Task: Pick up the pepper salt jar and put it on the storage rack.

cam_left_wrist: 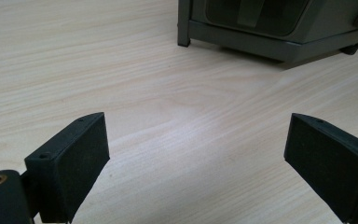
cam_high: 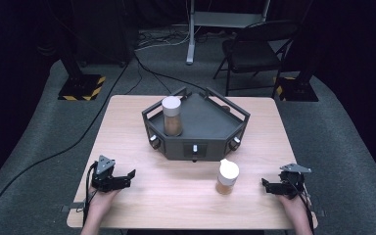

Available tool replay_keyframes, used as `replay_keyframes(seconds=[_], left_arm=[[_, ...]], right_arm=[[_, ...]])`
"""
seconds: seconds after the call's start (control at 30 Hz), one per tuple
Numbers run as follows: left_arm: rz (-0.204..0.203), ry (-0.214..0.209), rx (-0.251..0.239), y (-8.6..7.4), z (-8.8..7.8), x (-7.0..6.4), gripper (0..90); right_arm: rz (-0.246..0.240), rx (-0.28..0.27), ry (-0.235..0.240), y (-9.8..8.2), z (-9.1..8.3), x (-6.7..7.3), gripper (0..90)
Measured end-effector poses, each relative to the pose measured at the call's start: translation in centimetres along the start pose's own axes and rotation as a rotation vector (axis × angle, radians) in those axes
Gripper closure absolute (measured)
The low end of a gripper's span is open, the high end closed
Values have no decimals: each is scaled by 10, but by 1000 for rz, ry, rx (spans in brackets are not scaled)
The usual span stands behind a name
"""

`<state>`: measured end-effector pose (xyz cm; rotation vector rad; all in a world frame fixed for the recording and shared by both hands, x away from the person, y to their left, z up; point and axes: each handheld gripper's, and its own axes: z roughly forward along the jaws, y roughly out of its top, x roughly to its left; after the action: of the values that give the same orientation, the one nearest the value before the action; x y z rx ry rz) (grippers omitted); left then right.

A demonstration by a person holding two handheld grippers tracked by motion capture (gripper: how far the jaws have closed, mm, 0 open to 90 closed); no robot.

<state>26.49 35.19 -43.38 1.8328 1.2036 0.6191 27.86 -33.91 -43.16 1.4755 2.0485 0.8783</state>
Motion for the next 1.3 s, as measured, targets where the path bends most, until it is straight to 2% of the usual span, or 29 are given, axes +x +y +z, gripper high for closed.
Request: replay_keyframes(seconds=[0.17, 0.3, 0.37, 0.53, 0.7, 0.83, 1.0, 1.3], left_arm=[[-4, -3, 39, -2, 8, 0, 62], [29, 19, 80, 1, 14, -3, 61], [27, 12, 96, 1, 16, -2, 61], [41, 27, 150, 5, 22, -2, 62], [28, 23, 152, 5, 22, 1, 60], [32, 28, 186, 10, 25, 0, 60], [20, 22, 194, 11, 26, 2, 56], [23, 18, 196, 12, 26, 2, 48]], right_arm=[[0, 0, 0, 0, 0, 0, 0], [0, 0, 0, 0, 0, 0, 0], [0, 0, 0, 0, 0, 0, 0], [0, 0, 0, 0, 0, 0, 0], [0, 0, 0, 0, 0, 0, 0], [-1, 0, 0, 0, 0, 0, 0], [-1, 0, 0, 0, 0, 0, 0], [0, 0, 0, 0, 0, 0, 0]])
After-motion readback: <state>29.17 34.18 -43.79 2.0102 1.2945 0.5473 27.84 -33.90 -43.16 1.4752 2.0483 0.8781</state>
